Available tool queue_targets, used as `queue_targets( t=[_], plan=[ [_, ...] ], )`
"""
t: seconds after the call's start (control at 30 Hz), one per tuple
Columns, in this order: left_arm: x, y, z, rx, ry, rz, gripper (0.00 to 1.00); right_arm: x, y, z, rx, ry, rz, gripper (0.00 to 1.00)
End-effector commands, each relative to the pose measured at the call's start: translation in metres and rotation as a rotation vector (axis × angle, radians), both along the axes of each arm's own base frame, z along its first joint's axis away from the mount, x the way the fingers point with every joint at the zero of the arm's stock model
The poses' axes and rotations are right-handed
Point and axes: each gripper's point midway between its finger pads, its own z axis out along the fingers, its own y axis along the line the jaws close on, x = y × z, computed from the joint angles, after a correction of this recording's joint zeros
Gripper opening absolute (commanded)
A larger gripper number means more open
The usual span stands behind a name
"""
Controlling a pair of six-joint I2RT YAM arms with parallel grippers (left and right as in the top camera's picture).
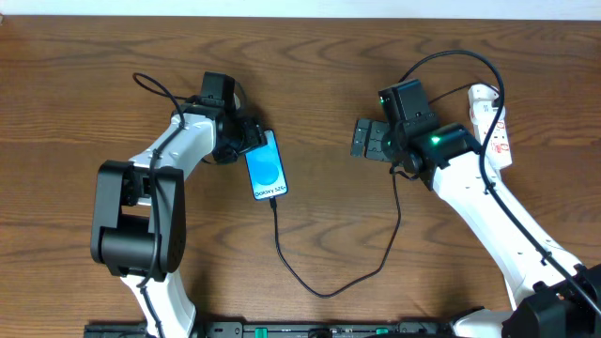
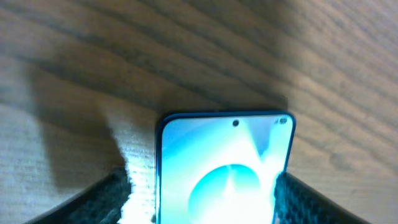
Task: Plug charger to phone and switch on socket
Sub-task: 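Lay the phone flat on the table with the left gripper, then open the left gripper and retract it from the phone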
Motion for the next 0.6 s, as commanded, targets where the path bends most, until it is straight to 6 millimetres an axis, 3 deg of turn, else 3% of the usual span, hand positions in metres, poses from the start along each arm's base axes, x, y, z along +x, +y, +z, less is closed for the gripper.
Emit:
queue_targets(
  t=[0.0,0.17,0.3,0.57],
  plan=[
    [-0.024,0.016,-0.034,0.074,0.108,0.017,0.86,-0.002,0.000,0.001,-0.017,-0.010,0.012,0.99],
    [-0.022,0.017,-0.029,0.080,0.094,-0.003,0.87,-0.003,0.000,0.001,-0.018,-0.007,0.012,0.99],
    [-0.018,0.031,-0.012,0.173,0.074,-0.023,0.87,-0.002,-0.001,0.001,-0.018,-0.007,0.012,0.99],
    [-0.019,0.051,0.063,0.321,-0.030,-0.162,0.88,0.000,0.001,0.002,-0.013,-0.019,0.012,0.99]
  ],
)
